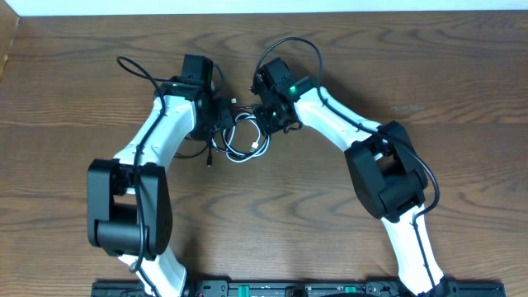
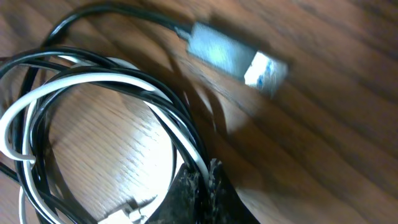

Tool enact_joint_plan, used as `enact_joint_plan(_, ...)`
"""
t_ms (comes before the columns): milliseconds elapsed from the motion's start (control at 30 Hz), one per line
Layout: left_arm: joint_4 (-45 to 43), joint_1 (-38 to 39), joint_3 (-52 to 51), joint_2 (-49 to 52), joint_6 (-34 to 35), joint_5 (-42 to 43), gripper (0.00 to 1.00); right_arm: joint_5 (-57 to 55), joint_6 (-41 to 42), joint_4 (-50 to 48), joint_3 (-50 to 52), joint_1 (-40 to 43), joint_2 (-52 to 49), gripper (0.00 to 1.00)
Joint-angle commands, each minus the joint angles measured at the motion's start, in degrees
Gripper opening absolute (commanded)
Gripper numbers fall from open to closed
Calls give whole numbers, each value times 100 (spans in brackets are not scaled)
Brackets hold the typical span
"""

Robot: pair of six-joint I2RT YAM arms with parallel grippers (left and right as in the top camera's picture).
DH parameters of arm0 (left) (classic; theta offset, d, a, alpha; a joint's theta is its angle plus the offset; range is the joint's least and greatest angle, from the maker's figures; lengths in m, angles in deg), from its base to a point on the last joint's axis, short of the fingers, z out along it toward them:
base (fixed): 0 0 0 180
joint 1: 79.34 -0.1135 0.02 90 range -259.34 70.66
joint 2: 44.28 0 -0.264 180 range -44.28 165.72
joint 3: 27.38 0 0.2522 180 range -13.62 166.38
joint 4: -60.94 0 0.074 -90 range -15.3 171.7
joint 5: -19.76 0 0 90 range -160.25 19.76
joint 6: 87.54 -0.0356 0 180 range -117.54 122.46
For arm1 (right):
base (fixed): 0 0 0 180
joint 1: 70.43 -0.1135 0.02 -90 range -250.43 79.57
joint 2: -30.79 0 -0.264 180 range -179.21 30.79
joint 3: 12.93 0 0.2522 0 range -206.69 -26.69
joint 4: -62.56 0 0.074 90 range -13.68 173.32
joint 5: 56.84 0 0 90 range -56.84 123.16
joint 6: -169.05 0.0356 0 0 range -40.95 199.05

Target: Untangle cables

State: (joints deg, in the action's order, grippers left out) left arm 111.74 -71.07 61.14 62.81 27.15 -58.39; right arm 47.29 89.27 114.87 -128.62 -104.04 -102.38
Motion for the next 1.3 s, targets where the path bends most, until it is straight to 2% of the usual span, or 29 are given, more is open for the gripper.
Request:
enact_joint_plan(0,17,-15,15,339,129,-205,53,-219,0,457,42,227,-229,1)
enact_joint_plan(167,39,-13,-50,601,122,7,48,-177,0,1001,42,540,-229,1)
enact_joint_plan(367,35,-4,-120,776,81,254,47,299,-2,1010,42,833,-227,1)
enact_joint_plan(400,35,-4,-120,802,81,251,41,297,0,1012,42,866,-227,1)
enact_joint_plan(500,39,-4,-120,863,20,136,14,295,0,1014,42,938,-227,1)
enact_joint_plan(567,118,-7,-116,861,26,-439,8,264,-2,1036,42,957,-229,1)
enact_joint_plan(667,448,-76,-101,852,247,-1495,11,7,-2,1104,42,966,-227,1)
enact_joint_plan(767,817,-232,-103,855,306,-2127,17,-94,0,1143,42,968,-227,1)
enact_joint_plan(800,909,-289,-103,855,306,-2188,17,-94,-2,1141,42,968,-227,1)
enact_joint_plan(900,1145,-509,-103,855,376,-2124,29,-94,0,1137,42,968,-227,1)
enact_joint_plan(1067,1217,-822,-96,852,356,-1471,43,-94,2,1121,42,966,-227,1)
enact_joint_plan(1200,1211,-1329,26,852,350,-221,46,-94,2,1130,42,968,-227,1)
enact_joint_plan(1267,1154,-1580,39,852,350,131,47,-94,0,1137,42,968,-229,1)
